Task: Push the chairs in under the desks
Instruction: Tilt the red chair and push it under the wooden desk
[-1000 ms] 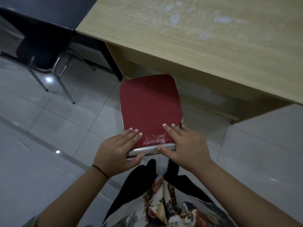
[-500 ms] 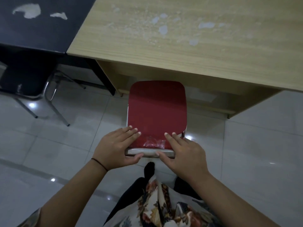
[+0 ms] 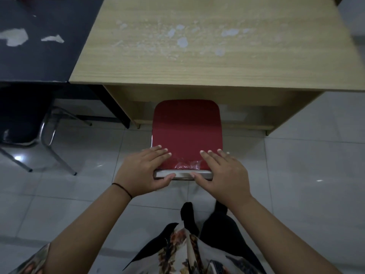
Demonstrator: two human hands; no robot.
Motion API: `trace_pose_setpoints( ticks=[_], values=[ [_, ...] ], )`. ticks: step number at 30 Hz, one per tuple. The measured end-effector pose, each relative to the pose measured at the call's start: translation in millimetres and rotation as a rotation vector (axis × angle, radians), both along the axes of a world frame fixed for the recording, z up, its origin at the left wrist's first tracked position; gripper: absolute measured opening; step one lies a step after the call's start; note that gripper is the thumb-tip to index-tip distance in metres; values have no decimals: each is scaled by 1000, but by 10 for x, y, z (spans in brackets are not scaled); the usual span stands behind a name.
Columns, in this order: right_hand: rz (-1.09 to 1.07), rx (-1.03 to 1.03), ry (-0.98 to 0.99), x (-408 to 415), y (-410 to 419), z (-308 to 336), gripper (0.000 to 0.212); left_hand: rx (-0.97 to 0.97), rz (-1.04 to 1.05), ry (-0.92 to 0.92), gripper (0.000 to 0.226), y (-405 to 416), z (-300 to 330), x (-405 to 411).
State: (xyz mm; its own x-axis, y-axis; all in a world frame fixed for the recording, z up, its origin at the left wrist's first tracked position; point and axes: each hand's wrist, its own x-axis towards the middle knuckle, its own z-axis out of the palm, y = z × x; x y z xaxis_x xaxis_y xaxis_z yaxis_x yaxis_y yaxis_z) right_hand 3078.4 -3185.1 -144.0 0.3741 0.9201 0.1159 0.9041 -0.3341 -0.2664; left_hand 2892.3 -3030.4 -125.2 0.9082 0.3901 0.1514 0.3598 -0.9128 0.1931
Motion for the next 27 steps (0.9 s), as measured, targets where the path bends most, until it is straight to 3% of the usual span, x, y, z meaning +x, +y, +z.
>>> trace_pose_setpoints(
  ticks=[5, 13, 22, 27],
  values=[
    [-27, -8, 24, -24, -25, 28, 69, -10, -68, -52, 51, 7, -40, -14],
    [-108, 39, -10, -46, -75, 34, 67, -30, -97, -9, 57, 80, -7, 142],
    [-28, 158, -119, 164, -56, -64, 70, -18, -75, 1, 60, 69, -8, 306],
    [-2, 122, -144, 346, -51, -78, 70, 0, -73, 30, 60, 62, -18, 422]
  ],
)
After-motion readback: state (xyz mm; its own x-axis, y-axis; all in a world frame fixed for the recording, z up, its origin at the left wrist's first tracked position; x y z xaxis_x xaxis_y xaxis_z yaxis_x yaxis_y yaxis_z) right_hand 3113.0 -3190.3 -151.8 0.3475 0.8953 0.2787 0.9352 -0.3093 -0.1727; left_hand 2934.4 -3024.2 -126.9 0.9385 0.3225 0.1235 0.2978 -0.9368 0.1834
